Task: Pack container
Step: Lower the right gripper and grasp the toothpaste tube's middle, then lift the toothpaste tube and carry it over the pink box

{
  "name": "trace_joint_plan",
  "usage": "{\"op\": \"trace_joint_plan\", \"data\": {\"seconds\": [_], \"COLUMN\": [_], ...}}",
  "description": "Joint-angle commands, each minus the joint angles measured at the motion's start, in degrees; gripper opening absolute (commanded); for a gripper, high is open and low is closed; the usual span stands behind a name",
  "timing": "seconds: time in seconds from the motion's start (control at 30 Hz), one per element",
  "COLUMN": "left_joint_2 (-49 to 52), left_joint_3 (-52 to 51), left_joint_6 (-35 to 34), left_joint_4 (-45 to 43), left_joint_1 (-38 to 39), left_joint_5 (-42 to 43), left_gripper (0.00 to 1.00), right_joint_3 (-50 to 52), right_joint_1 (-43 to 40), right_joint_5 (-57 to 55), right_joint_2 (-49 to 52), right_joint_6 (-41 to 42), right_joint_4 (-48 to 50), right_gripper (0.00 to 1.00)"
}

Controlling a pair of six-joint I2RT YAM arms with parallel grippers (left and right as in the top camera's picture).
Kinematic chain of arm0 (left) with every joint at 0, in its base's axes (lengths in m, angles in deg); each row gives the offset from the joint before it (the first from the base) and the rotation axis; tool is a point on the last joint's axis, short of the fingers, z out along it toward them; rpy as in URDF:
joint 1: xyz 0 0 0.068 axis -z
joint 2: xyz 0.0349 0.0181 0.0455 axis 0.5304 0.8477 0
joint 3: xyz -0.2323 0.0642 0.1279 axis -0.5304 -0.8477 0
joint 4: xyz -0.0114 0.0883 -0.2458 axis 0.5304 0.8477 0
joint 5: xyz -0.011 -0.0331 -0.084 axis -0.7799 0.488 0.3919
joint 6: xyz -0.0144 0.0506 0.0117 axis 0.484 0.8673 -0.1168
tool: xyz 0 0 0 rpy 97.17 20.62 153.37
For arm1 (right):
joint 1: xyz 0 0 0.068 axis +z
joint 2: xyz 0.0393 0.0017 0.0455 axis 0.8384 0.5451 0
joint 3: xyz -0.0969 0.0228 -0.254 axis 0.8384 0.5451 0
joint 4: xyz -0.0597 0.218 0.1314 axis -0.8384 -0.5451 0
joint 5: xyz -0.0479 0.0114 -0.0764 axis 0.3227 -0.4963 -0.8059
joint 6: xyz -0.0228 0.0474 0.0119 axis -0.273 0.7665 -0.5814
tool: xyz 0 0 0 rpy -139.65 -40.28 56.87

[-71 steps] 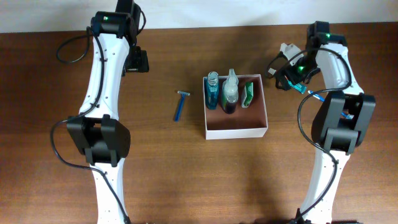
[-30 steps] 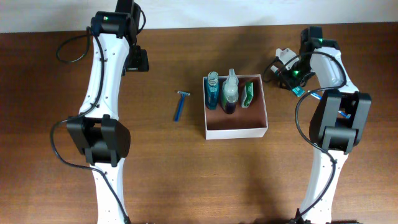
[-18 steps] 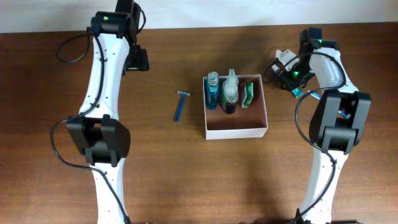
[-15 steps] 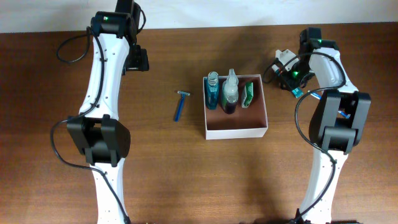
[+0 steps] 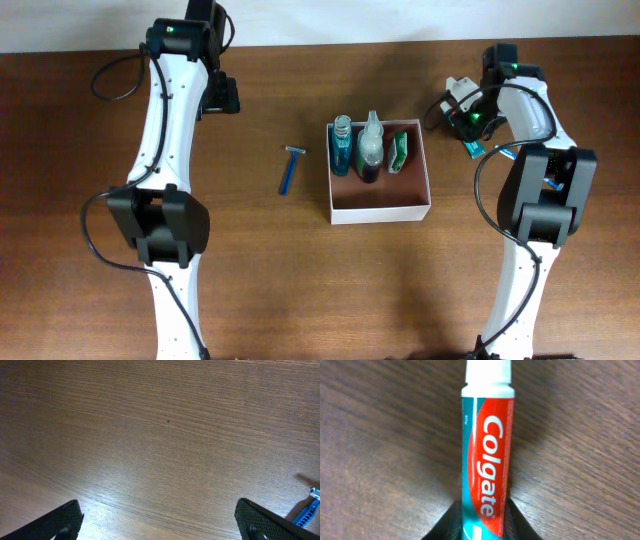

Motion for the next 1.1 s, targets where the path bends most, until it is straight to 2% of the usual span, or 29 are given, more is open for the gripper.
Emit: {"op": "trace_joint_plan", "data": {"seconds": [0.0,0.37,0.57,0.9,1.07], "left_joint_2": [-0.5,-0.5,-0.5,-0.5,-0.5], "left_joint_3": [-0.1,-0.1,-0.1,-0.1,-0.1], "left_joint_6": [0.7,0.7,0.7,0.7,0.7], "left_joint_4": [-0.2,-0.2,-0.2,-0.6,-0.6], "left_joint_1": [-0.2,-0.2,-0.2,-0.2,-0.2], "left_joint_5": [-0.8,-0.8,-0.8,-0.8,-0.8], "left_gripper": [0.99,0.99,0.99,0.99,1.00], "right_joint_3": [0.5,-6.5,-16.3,-34.0,-38.4], "right_joint_1": [0.3,0.3,0.3,2.7,5.3], "right_joint_5": [-0.7,0.3,1.2,6.9,6.8], "right_joint_2": [1.3,1.2,1.2,1.1,0.8], "right_joint_6": [5.5,11.4,17.5,18.3,21.8], "right_joint_4": [0.3,-5.1,-14.5,-33.0,-39.9], "right_gripper": [0.21,0.18,0.16,0.16,0.16]}}
